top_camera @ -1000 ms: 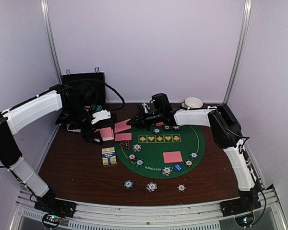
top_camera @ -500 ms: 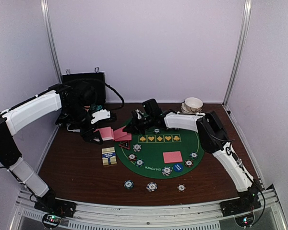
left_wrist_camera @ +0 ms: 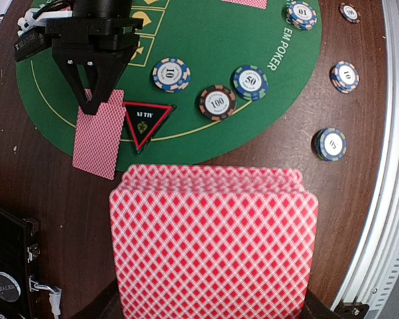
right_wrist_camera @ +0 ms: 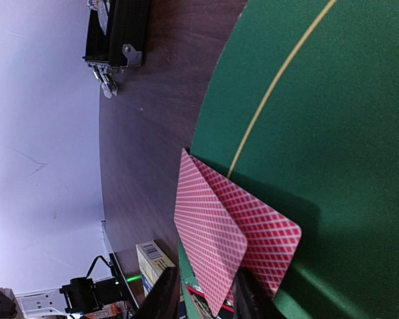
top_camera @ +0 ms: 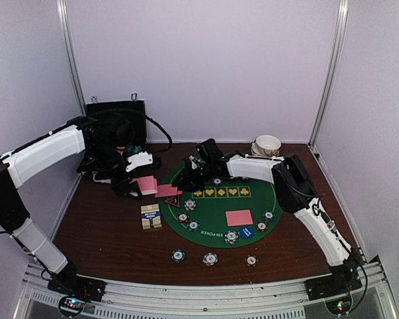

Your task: Distribute texas hold em gaming equipment

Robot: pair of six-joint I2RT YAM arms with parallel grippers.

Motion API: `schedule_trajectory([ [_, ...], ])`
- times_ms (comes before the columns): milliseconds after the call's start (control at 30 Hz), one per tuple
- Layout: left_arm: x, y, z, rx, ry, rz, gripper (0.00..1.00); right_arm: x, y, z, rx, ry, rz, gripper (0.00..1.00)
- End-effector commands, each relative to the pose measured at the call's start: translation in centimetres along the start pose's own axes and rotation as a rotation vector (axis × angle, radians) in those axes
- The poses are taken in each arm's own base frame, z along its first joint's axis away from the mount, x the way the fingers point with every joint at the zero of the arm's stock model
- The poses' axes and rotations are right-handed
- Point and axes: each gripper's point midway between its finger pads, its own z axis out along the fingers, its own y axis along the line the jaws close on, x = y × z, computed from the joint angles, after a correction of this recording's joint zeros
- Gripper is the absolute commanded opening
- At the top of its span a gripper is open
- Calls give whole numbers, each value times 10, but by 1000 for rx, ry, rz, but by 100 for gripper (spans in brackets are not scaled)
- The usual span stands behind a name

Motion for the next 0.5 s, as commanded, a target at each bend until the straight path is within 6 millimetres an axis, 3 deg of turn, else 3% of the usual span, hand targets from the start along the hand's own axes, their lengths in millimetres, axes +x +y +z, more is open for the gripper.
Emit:
schedule_trajectory([
  [0,-8,2,-15,-33,-45,24,0,-10,40,-30,8,-58,-96,33],
  [267,-7,3,-14,-34,-40,23,0,-9,73,-71,11,-130,-173,54],
  [467,-7,2,-13,-28,-40,21,0,12,120,-99,-199,-164,-176,68],
])
